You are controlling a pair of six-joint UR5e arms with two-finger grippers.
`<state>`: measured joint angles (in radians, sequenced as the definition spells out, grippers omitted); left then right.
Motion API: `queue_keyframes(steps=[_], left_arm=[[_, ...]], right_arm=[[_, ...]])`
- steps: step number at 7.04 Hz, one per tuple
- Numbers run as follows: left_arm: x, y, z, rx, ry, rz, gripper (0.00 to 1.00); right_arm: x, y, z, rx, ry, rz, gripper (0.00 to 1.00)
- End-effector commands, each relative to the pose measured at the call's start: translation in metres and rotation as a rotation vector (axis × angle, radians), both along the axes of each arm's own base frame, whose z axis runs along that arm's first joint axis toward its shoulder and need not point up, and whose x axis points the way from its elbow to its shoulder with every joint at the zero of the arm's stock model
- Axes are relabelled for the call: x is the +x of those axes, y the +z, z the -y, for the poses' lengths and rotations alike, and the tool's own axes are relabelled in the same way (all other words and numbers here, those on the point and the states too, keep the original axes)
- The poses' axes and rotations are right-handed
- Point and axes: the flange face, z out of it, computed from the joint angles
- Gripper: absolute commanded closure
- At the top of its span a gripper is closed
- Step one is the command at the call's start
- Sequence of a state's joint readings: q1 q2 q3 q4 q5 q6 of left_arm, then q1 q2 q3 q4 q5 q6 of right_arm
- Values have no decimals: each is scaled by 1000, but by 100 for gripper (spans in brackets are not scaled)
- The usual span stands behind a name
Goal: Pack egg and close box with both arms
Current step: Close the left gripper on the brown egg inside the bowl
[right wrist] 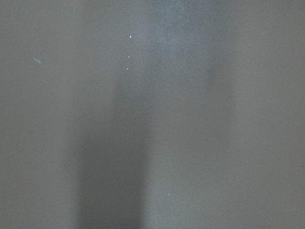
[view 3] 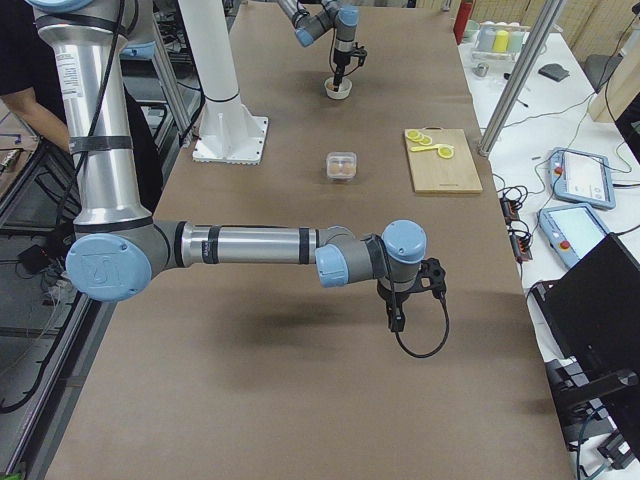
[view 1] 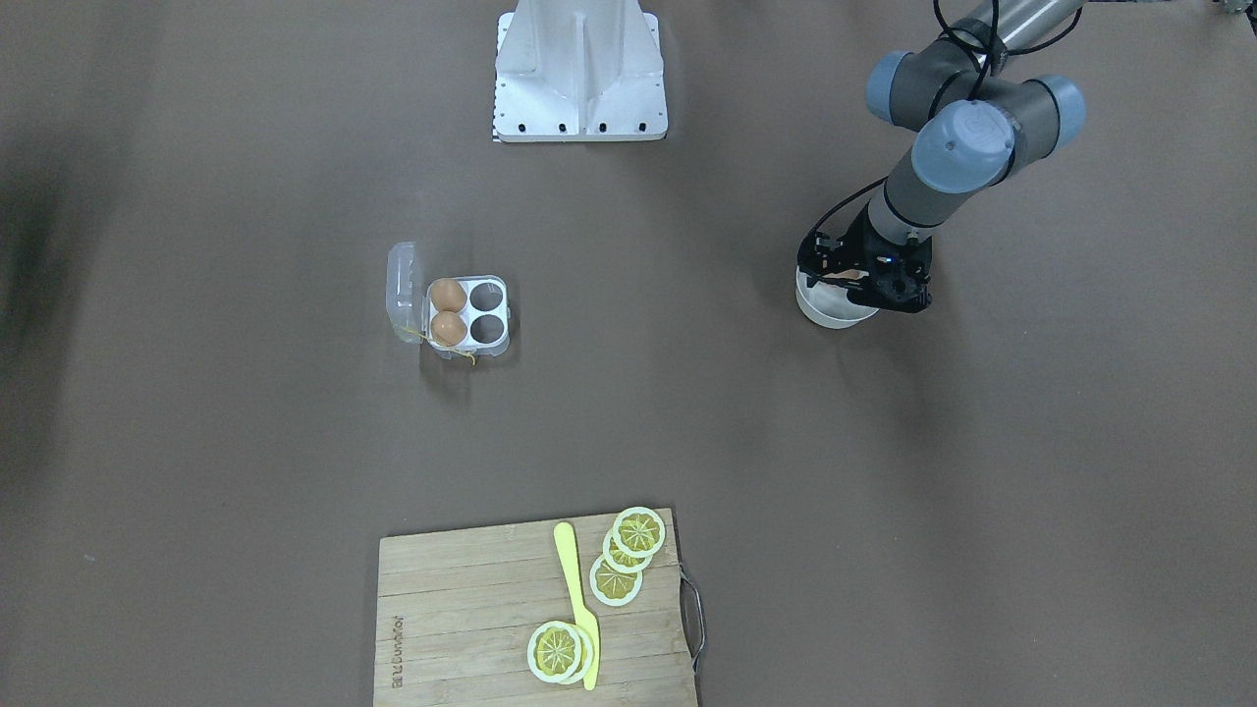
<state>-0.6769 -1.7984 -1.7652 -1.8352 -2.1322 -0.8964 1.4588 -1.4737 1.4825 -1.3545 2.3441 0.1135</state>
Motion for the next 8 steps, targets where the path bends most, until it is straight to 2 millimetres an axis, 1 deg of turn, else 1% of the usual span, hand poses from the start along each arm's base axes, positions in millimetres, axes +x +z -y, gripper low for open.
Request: queue_keyframes(steps=[1,3,5,8], left_arm=[[0,-1,-2,3,3,-2,20],[-14,6,-12,-2,3,4,21],[-12,11,-16,-7,9,11,23],[-5,12,-20,-11,21,13,31]], right_arm=[[0,0,0,0,0,0,0],[0,0,0,0,0,0,0],[0,0,1,0,0,0,0],[0,-1,2,2,0,0,0]])
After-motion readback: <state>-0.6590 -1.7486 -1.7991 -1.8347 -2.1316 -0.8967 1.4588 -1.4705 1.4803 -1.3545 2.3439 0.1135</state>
